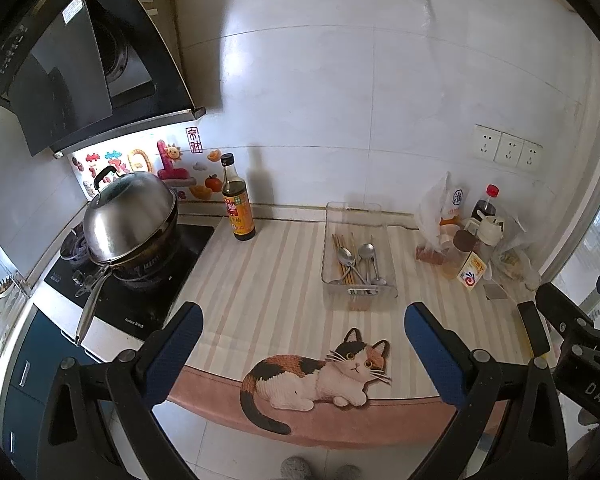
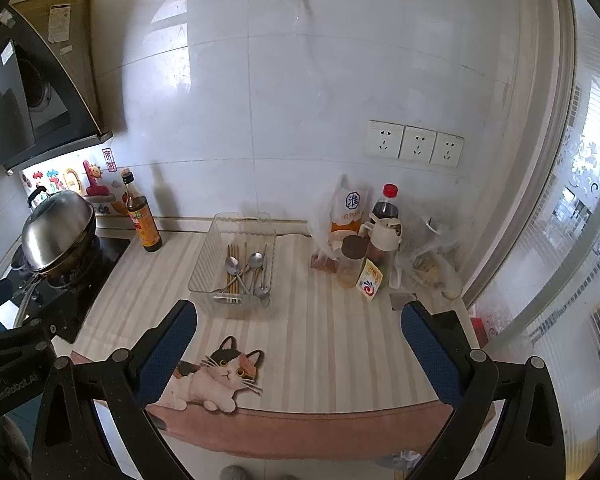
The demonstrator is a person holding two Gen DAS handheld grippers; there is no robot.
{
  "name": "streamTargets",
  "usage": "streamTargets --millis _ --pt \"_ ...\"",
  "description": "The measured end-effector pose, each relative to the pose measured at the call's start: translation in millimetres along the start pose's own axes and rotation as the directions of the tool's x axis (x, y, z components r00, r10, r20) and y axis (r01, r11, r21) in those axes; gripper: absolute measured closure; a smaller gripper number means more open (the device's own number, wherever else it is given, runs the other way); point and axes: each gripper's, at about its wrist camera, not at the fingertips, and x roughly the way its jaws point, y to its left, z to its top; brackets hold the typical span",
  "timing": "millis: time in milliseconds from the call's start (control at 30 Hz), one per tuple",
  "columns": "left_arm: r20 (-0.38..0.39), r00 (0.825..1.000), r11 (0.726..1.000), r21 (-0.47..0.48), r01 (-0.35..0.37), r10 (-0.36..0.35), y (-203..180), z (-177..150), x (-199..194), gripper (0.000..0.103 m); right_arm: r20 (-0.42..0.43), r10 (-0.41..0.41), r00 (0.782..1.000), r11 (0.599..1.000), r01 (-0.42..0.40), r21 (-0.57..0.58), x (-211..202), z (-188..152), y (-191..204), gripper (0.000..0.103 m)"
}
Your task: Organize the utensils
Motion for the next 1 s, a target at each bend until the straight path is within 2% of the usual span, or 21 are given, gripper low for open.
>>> streamTargets --millis 1000 --pt "0.004 1.000 1.000 -0.004 -0.004 0.004 3.8 0.0 -4.0 0.000 -0.006 0.007 1.000 1.000 -0.007 -0.009 -3.4 -3.4 3.6 0.000"
